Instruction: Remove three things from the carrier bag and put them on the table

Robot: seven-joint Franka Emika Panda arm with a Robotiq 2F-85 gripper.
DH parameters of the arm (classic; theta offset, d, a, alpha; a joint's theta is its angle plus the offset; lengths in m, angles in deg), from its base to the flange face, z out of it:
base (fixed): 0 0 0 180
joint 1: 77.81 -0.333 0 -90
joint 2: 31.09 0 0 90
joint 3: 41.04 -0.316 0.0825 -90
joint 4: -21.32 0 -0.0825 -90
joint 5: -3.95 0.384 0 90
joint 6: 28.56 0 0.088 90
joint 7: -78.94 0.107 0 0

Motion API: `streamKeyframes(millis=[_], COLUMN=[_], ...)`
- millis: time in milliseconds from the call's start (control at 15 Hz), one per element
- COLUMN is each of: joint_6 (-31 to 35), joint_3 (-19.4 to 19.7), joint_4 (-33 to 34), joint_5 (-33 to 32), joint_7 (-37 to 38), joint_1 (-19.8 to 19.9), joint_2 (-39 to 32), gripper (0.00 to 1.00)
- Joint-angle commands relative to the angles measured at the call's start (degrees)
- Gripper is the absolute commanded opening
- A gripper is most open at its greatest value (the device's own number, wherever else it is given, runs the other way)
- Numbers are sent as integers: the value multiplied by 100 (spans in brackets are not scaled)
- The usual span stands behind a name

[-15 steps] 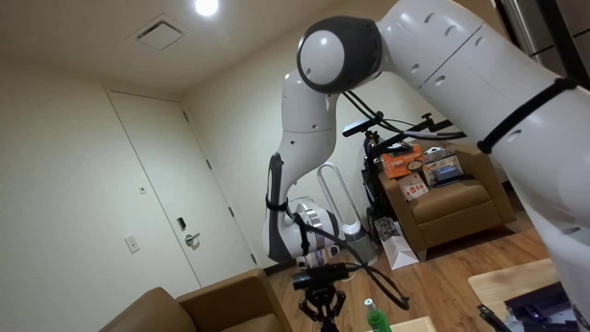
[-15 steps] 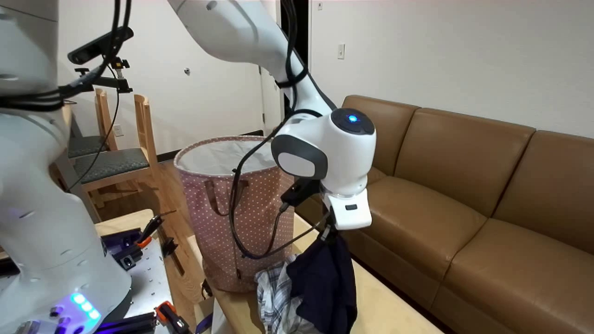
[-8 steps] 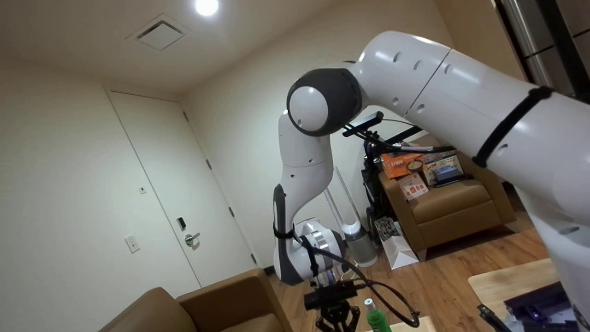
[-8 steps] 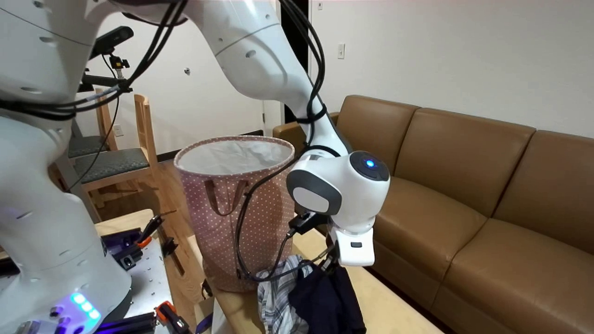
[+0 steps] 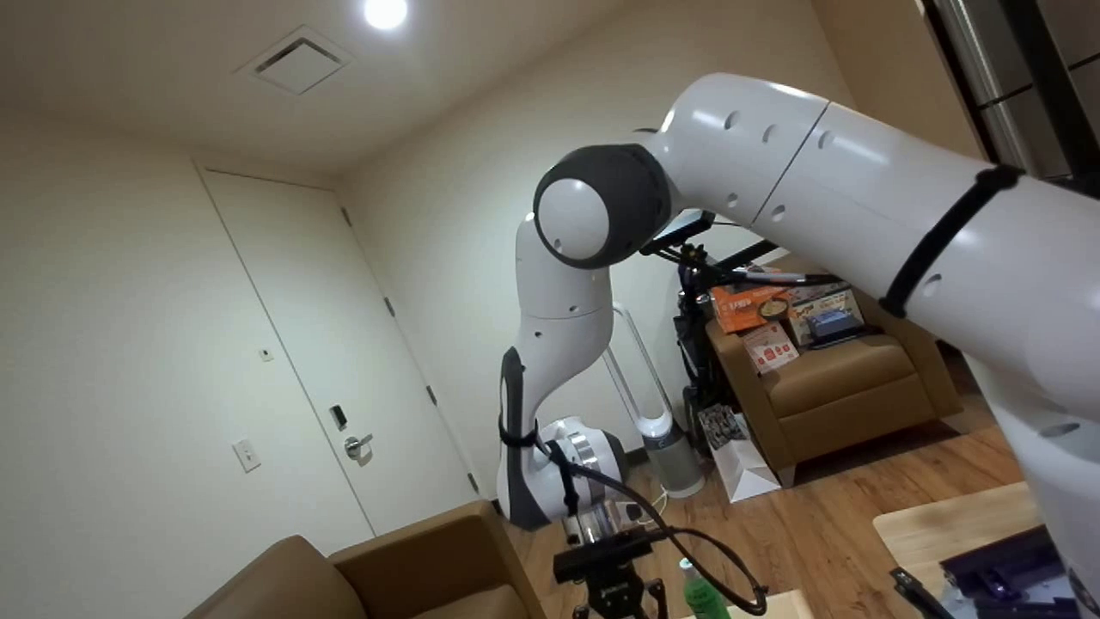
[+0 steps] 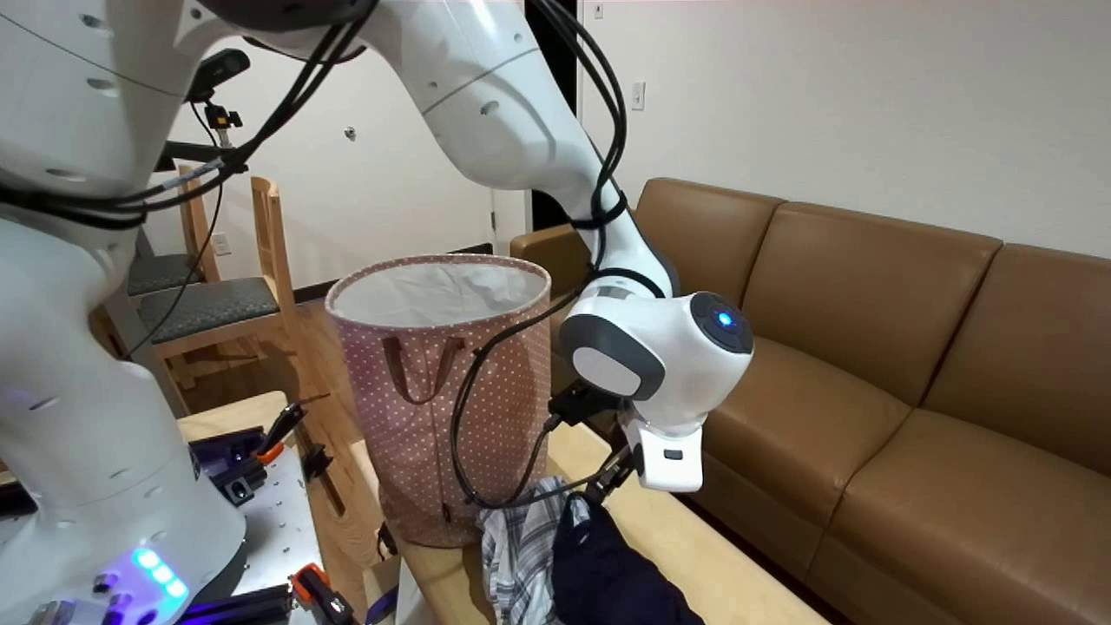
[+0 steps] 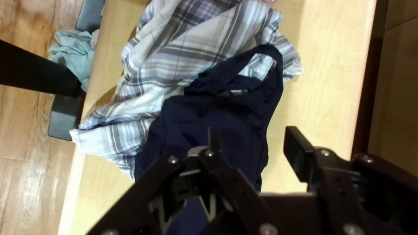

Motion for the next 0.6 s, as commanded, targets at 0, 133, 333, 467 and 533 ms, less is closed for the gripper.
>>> streamKeyframes(millis=[0,133,333,467,533], joint_6=[-749,-1122,-1417,-1384,-1404], joint_3=[-47,18,100,128,140], joint_4=[-167,-303,-593,-825,-925], joint_5=[-119,-197,-391,-636,-892], joint_7=[-84,-65,34,175,285], joint_1=[139,78,-77,-206,-291], joint_2=[539,972,1830,2460,2769], gripper=[84,97,100,100,100])
